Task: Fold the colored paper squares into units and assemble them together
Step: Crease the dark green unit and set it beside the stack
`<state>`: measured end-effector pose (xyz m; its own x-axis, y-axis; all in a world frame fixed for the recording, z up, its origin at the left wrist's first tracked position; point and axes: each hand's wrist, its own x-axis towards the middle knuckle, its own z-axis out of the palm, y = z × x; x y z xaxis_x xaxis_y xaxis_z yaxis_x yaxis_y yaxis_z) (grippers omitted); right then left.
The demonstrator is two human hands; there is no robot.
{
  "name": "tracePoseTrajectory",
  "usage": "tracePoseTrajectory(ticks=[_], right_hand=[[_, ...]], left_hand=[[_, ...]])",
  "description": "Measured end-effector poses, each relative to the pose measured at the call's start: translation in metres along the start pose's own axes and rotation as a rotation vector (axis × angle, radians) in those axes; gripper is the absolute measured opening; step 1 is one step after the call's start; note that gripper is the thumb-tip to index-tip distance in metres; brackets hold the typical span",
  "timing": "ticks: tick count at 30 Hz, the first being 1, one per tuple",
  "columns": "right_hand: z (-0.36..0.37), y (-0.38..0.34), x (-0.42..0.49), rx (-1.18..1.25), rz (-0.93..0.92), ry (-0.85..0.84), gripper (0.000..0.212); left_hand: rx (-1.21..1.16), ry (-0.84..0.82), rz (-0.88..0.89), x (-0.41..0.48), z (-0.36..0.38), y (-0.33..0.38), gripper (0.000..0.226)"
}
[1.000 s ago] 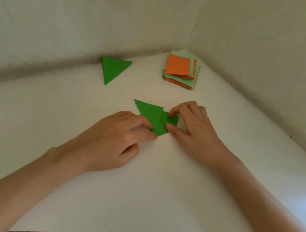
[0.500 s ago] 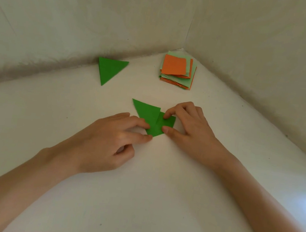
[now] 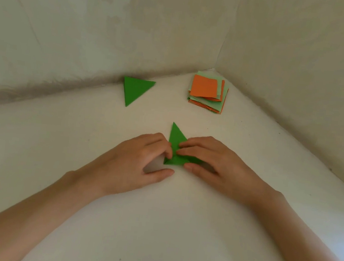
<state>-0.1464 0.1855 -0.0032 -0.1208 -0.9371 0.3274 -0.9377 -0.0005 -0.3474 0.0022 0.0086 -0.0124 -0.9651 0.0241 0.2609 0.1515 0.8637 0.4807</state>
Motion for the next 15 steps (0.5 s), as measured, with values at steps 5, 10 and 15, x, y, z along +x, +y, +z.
tracePoseTrajectory(ticks=[5, 10, 15], right_hand=[[0.004, -0.0018, 0.0001, -0.083, 0.019, -0.028, 0.044], [0.0051, -0.0032, 0.0006, -0.185, -0.036, -0.007, 0.041], [0.0032, -0.0044, 0.0012, -0.312, -0.106, -0.004, 0.044]], left_hand=[[0.0, 0.026, -0.003, 0.0006, 0.0028, -0.0011, 0.038], [-0.003, 0.045, 0.038, 0.0017, 0.002, -0.0019, 0.034], [0.031, 0.054, 0.102, 0.0025, 0.001, -0.003, 0.032]])
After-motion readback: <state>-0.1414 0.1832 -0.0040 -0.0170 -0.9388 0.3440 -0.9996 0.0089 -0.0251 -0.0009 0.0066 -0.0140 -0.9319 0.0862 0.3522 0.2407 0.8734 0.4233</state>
